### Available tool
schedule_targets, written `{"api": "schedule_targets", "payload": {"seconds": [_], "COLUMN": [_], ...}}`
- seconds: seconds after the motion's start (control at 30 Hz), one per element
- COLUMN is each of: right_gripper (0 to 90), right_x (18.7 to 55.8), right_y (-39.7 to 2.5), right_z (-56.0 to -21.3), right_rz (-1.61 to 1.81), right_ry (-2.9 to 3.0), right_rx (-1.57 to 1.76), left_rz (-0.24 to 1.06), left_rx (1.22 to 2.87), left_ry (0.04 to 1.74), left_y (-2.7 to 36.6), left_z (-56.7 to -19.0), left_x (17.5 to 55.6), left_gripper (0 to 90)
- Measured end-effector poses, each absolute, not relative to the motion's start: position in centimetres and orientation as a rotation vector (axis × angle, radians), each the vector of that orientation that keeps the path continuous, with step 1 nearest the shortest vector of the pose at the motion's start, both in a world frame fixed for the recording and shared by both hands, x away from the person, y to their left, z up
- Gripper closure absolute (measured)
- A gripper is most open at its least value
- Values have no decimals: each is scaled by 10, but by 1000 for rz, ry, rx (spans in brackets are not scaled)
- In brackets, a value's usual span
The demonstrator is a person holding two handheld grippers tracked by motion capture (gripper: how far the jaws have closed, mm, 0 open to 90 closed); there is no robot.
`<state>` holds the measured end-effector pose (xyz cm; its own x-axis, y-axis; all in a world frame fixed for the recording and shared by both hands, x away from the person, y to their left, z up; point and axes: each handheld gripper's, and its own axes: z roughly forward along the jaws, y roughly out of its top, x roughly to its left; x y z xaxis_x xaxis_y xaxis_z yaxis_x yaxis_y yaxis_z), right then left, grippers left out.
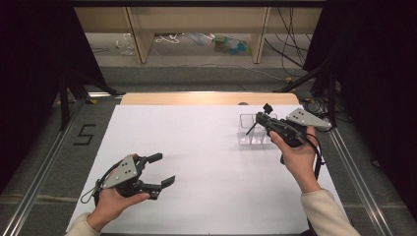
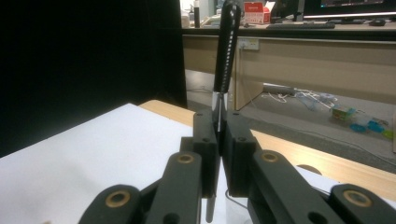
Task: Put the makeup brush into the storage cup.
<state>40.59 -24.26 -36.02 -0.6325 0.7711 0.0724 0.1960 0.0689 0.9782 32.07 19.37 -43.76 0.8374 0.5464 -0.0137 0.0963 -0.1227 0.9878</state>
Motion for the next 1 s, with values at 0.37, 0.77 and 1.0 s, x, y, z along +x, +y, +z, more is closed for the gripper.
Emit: {"api": "schedule_targets", "payload": {"seconds": [0.37,0.77,1.0], "right_gripper": [856,856,856], "right_x": [409,412,414], "right_y": [-244,-244,-245], "right_z": [-356,-353,-351], "right_rz": [1600,1607,1603], "right_ry": [1866,1847,1851], "right_rx": [958,952,959], "left_rz": [412,412,414], "left_rx": [1667,1669,1669], "left_ry": [509,509,509], "left_y": [194,194,194], "left_z": [-438,-438,-438], "left_x": [321,321,321], "left_gripper": [167,167,167]}}
